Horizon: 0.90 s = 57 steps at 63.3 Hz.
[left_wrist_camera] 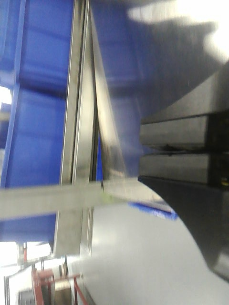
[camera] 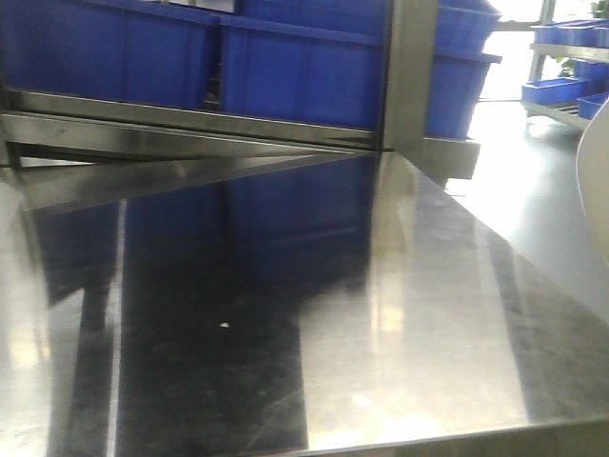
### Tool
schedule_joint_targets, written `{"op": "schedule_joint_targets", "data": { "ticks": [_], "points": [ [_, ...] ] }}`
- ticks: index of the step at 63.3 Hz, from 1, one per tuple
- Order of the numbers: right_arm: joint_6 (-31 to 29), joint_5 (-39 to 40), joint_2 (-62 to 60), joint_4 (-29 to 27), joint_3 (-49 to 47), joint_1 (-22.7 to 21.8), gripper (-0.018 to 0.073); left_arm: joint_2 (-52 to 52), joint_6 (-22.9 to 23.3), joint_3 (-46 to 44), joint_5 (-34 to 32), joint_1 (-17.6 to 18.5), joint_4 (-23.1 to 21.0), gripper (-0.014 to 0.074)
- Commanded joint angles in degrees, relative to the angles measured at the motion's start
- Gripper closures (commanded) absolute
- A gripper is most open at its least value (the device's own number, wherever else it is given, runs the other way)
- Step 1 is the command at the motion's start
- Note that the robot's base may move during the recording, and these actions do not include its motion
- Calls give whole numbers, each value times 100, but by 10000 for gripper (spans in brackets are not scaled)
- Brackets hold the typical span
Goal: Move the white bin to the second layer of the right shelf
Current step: 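Back the base away from the table, holding the bin in the right gripper, then drive the base along the aisle past the blue-crate racks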
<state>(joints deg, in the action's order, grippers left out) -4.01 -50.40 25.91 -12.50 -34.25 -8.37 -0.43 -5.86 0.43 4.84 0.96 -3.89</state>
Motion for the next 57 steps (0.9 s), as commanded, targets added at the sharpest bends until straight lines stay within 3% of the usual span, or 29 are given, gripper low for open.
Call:
{"op": "schedule_joint_targets", "data": {
  "ticks": [1, 57],
  "points": [
    [-37, 474, 18, -139, -221, -37, 501, -75, 15, 211, -484, 11, -35, 512],
    [-37, 474, 18, -139, -221, -37, 501, -75, 15, 211, -484, 11, -35, 512]
  ]
}}
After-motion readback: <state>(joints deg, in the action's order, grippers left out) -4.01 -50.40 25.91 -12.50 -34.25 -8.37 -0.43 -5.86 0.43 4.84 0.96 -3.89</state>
